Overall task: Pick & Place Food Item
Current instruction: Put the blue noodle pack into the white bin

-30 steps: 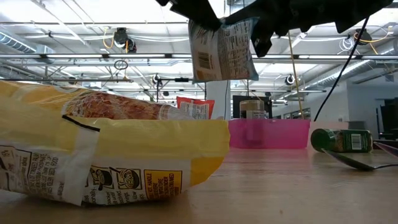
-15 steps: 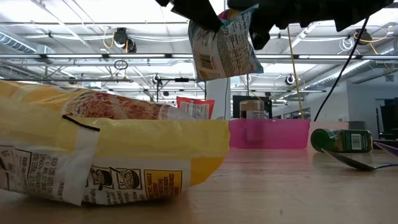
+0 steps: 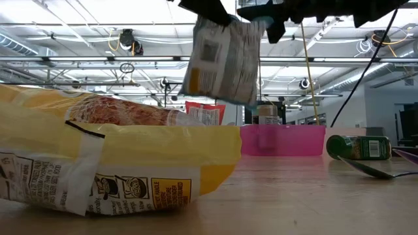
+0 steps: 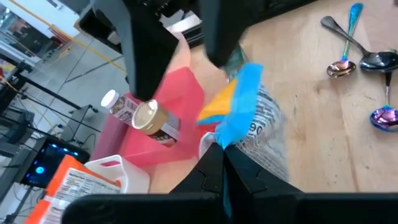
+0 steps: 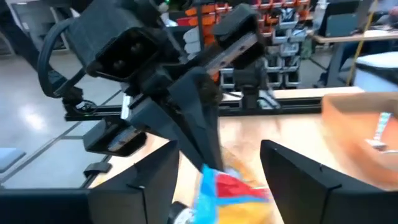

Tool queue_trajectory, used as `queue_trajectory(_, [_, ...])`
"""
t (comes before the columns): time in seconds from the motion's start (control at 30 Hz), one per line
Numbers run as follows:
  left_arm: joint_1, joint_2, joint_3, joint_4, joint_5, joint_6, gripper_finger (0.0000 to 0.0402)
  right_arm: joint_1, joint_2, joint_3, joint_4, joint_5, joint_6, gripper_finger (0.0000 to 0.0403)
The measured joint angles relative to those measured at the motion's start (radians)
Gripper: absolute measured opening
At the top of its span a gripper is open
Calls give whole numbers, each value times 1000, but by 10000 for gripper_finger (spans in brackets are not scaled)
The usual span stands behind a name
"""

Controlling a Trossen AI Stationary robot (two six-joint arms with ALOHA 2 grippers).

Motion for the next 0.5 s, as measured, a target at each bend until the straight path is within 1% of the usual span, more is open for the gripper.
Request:
queue_trajectory(0.13, [15, -43, 0, -26, -11, 14, 1, -24, -85, 0, -92, 1, -3, 228])
queue_trajectory(0.23, [56, -81, 0, -50, -19, 30, 1, -30, -143, 0, -180, 4, -2, 225])
queue_trajectory(0.43, [192, -156, 0, -88, -1, 87, 1, -29, -203, 0, -309, 8, 3, 217])
queue_trajectory(0.5, [249, -171, 0, -100, 32, 108, 0, -28, -203, -3, -324, 44, -3, 215])
